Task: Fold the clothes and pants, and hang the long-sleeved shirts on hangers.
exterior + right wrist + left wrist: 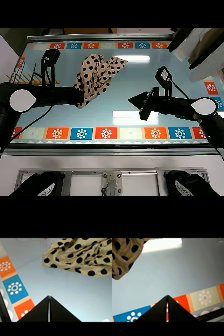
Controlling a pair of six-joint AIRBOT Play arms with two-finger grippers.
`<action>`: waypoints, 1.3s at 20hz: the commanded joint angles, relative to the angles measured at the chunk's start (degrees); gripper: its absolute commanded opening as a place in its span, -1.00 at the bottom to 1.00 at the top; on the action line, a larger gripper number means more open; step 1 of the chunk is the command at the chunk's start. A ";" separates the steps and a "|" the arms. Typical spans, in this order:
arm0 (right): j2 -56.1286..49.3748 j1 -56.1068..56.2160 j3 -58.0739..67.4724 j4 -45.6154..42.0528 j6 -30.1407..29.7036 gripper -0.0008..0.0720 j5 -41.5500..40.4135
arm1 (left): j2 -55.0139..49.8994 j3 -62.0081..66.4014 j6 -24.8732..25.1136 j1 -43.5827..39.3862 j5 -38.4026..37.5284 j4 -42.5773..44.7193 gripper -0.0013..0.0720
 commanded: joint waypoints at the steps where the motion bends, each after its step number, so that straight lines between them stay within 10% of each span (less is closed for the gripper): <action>1: -0.02 0.04 -0.02 0.02 0.00 -0.93 0.02 | 0.07 -0.02 0.02 0.04 0.00 0.02 -0.94; 9: -0.02 0.04 -0.02 0.02 0.00 -0.93 0.02 | 0.04 -0.02 1.20 0.04 7.39 0.66 -0.88; 11: -0.02 0.04 -0.02 0.02 0.00 -0.93 0.02 | -0.52 0.20 3.67 1.68 11.65 1.09 1.00; 26: -0.02 0.04 -0.02 0.02 0.00 -0.93 0.02 | -42.93 12.70 9.35 18.95 13.18 -8.07 1.00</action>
